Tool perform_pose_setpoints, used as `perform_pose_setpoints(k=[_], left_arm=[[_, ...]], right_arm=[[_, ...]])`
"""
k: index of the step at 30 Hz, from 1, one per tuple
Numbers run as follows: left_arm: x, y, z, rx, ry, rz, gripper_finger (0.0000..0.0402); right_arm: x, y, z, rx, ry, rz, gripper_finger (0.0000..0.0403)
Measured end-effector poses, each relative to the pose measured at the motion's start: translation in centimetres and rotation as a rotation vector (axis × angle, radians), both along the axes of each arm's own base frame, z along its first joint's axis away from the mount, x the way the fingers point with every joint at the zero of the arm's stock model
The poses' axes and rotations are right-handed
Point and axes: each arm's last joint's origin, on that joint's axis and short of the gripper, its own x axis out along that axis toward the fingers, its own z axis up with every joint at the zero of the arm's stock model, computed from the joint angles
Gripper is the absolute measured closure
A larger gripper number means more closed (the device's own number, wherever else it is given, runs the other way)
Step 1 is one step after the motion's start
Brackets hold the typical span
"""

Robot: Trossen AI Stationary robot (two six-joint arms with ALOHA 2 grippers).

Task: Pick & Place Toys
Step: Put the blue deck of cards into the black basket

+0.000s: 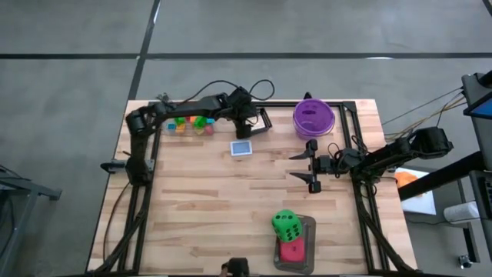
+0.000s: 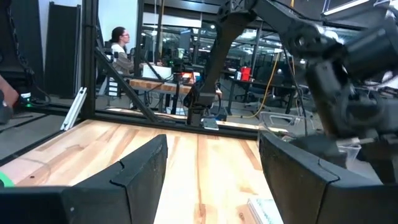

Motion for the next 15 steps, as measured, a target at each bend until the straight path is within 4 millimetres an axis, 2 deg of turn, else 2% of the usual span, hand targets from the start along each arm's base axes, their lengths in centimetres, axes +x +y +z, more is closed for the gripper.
perform_pose_setpoints(k=[3, 7, 12, 15], left_arm=[[-0.5, -1.3, 1.5, -0.034, 0.016, -0.036, 0.0090], [-1.1, -3.7, 2.5, -0.115, 0.075, -0.068, 0.0089], [-0.8, -7.1, 2.3, -0.177, 0.149, -0.097, 0.0082], [-0.3, -9.0, 1.5, -0.175, 0.154, -0.129, 0.0053]], right_arm=[[0.0, 0.0, 0.0, 0.000, 0.000, 0.000, 0.0151], [0.0, 0.0, 0.0, 0.003, 0.002, 0.001, 0.0151], [0.0, 0.0, 0.0, 0.010, 0.002, 0.002, 0.0151], [0.0, 0.0, 0.0, 0.018, 0.002, 0.003, 0.0151]])
